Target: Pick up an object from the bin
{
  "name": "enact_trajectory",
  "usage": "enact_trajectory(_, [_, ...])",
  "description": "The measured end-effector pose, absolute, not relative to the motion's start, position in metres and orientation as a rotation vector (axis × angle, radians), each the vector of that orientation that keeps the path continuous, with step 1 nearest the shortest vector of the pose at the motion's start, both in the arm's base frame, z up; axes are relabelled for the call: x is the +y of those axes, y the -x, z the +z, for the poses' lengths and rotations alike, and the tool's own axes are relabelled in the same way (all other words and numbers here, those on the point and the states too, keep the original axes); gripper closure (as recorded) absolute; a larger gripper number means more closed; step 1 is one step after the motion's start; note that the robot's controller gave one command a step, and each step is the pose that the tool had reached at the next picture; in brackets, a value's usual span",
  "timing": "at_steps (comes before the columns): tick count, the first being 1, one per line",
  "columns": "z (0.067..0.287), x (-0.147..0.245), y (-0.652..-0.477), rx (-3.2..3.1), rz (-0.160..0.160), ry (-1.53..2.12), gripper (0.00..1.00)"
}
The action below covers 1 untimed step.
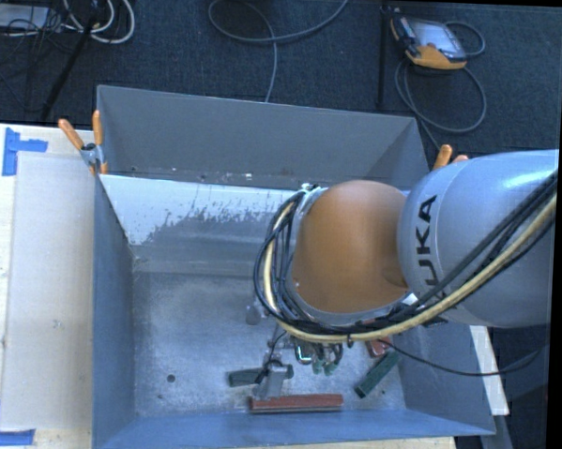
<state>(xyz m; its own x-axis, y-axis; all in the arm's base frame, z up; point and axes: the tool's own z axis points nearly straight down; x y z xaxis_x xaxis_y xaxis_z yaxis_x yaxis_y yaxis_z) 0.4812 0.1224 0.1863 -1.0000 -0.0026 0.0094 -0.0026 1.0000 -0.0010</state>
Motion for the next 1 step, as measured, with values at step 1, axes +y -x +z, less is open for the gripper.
enact_trajectory(1, [0.0664, 0.1109, -0.4998, -3.119, 0.001, -0.296, 0.00])
